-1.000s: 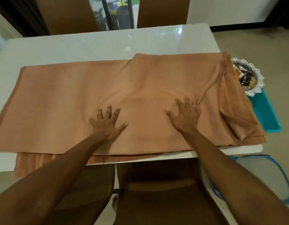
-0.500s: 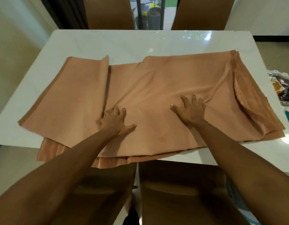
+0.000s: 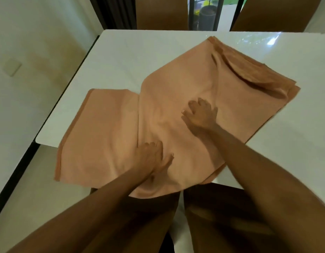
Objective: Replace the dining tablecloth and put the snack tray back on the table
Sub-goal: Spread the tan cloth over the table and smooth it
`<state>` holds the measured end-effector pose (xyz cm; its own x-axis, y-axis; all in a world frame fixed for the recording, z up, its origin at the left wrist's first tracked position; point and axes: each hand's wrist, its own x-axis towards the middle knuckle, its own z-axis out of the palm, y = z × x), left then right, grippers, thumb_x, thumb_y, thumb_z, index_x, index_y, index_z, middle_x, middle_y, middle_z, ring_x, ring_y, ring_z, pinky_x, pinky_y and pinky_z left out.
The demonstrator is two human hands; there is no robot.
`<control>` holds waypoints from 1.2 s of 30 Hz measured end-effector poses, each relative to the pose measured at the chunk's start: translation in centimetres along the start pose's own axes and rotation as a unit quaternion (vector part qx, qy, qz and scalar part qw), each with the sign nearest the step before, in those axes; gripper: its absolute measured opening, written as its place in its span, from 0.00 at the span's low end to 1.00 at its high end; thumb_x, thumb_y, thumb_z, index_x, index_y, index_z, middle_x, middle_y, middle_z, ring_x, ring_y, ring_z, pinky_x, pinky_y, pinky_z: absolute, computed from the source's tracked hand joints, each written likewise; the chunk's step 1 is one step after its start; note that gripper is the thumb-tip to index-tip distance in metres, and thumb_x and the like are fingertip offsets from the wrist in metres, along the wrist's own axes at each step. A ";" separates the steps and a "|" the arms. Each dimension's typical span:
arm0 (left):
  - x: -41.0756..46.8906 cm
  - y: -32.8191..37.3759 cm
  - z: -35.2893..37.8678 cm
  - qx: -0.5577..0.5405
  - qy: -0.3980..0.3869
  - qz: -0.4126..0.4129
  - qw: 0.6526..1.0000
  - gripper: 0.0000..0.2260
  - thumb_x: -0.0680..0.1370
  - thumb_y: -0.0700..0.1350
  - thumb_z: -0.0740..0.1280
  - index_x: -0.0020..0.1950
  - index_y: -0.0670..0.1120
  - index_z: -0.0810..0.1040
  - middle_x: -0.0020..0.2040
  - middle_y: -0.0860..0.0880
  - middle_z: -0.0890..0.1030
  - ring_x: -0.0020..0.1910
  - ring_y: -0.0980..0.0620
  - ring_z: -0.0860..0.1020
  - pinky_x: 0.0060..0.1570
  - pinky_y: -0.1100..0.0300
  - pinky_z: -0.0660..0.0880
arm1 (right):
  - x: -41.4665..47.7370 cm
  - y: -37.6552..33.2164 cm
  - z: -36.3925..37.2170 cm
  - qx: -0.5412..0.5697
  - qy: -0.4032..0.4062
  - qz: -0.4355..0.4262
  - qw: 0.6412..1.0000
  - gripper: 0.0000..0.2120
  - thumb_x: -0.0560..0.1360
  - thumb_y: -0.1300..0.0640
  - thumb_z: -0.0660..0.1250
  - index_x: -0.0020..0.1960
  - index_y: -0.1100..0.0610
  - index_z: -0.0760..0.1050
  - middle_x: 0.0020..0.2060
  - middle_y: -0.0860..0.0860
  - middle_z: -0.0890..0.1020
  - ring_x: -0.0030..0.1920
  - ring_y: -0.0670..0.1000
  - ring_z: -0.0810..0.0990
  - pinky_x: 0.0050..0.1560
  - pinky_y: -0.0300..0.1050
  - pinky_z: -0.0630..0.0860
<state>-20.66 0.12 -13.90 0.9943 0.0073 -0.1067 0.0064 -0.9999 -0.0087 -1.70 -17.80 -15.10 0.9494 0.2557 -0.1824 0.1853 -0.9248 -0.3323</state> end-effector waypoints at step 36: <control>34.4 22.7 1.5 -0.123 -0.004 -0.158 0.980 0.33 0.75 0.73 0.41 0.79 0.66 0.50 0.82 0.52 0.46 0.79 0.37 0.40 0.62 0.24 0.34 | 5.1 16.7 -5.0 0.198 0.253 0.046 0.946 0.20 0.81 0.51 0.54 0.66 0.57 0.76 0.64 0.58 0.79 0.66 0.59 0.75 0.72 0.59 0.66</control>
<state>13.50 -22.27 -19.28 0.9379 0.3149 -0.1456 0.3395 -0.9195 0.1981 7.47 -33.35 -16.98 0.9755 -0.0812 0.2044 0.0805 -0.7330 -0.6755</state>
